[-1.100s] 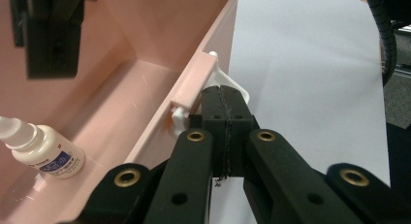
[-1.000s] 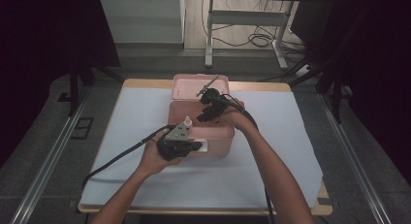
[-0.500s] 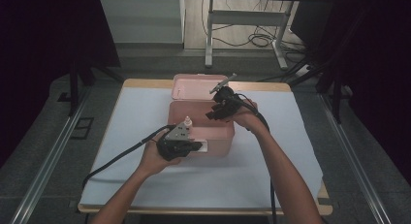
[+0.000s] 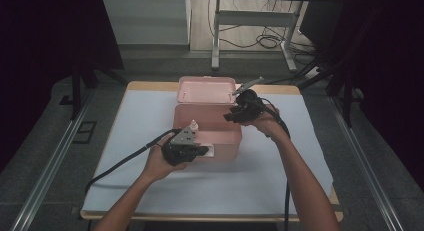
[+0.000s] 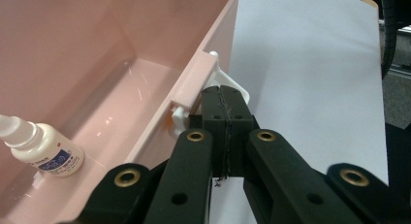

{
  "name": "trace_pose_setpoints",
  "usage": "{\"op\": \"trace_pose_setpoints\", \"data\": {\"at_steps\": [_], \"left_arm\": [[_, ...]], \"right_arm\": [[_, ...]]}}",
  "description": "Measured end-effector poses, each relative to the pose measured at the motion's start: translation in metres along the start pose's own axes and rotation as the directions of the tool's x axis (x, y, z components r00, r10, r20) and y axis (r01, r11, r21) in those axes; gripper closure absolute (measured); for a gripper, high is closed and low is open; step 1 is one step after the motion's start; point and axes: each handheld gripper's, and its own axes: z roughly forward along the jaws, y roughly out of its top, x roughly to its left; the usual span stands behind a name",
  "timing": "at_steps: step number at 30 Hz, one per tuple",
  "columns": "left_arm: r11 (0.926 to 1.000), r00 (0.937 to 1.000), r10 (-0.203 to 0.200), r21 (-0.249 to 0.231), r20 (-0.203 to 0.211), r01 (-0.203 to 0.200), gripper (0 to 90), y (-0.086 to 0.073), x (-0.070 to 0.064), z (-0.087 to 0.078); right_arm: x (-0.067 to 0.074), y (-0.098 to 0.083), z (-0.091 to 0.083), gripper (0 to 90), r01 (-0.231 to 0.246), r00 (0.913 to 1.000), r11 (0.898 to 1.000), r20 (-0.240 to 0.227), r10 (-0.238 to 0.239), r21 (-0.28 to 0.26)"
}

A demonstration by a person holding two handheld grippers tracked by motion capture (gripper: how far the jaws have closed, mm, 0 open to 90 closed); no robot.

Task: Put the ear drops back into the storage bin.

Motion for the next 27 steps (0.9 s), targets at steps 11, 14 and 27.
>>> {"op": "trace_pose_setpoints", "data": {"at_steps": [11, 14, 27], "left_arm": [[1.0, 1.0, 0.001, 0.0, 0.001, -0.001, 90.0, 0.0, 0.0, 0.0], [1.0, 1.0, 0.001, 0.0, 0.001, -0.001, 90.0, 0.0, 0.0, 0.0], [1.0, 1.0, 0.0, 0.0, 0.004, 0.0, 90.0, 0.0, 0.001, 0.0]], "right_arm": [[-0.01, -0.011, -0.017, 57.3, -0.039, 0.9987, 0.998, 0.03, 0.041, -0.048], [-0.013, -0.014, -0.021, 57.1, -0.048, 0.998, 0.997, 0.038, 0.051, -0.056], [-0.024, -0.021, -0.028, 56.0, -0.083, 0.9944, 0.994, 0.059, 0.087, -0.072]]}}
